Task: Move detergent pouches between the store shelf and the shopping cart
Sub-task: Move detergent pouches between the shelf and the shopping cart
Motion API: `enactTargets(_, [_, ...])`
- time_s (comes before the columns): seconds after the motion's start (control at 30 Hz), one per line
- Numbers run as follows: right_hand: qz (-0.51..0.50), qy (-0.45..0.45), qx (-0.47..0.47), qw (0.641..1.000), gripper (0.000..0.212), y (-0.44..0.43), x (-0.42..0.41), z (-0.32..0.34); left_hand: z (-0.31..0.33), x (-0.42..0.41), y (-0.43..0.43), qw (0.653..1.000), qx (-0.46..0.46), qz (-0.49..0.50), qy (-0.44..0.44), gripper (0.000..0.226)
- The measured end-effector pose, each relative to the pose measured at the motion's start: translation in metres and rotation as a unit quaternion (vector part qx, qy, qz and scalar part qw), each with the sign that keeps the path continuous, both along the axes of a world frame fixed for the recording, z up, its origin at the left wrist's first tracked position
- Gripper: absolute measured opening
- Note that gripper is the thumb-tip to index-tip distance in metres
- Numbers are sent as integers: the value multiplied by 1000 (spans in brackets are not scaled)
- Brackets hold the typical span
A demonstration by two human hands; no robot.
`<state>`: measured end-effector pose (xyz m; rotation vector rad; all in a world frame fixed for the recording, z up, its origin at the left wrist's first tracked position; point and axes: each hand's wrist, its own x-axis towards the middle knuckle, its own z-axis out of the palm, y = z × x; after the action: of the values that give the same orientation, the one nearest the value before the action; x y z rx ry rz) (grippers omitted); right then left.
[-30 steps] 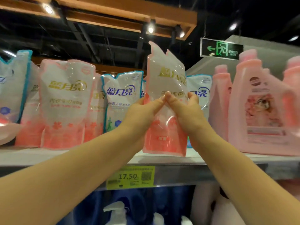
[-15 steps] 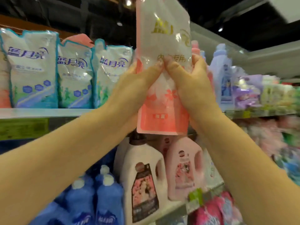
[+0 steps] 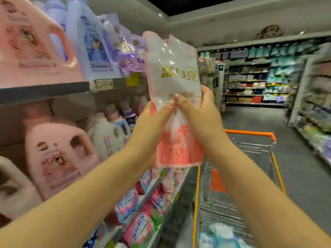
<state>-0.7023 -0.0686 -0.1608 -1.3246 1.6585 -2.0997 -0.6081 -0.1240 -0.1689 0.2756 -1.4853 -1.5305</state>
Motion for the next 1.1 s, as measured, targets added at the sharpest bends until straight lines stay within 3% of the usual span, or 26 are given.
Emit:
enactTargets(0.13, [-101, -28, 39, 994, 60, 9, -86, -47, -48, -100, -10, 995, 4, -83, -63, 42])
enactTargets(0.2, [-147, -39, 69, 986, 63, 10, -128, -75, -76, -150, -15, 987, 17, -135, -82, 36])
enactTargets(0.3, [-203, -70, 109, 971, 53, 13, -193, -117, -120, -224, -20, 971, 50, -200, -119, 41])
enactTargets(0.5, [-250, -155, 214, 932, 42, 19, -301, -227, -234, -339, -24, 924, 160, -253, -238, 52])
enactTargets(0.63, [-240, -234, 288, 897, 43, 15, -344, -325, -326, -380, -28, 868, 274, -232, -342, 32])
enactTargets(0.83, [-225, -338, 353, 843, 41, -11, -378, -458, -452, -418, -40, 794, 366, -135, -467, 35])
enactTargets(0.97, [-248, -382, 378, 806, 35, -24, -401, -529, -524, -447, -55, 764, 360, -102, -526, 45])
enactTargets(1.1, [-269, -418, 411, 764, 23, -32, -418, -594, -581, -467, -58, 747, 347, -95, -558, 29])
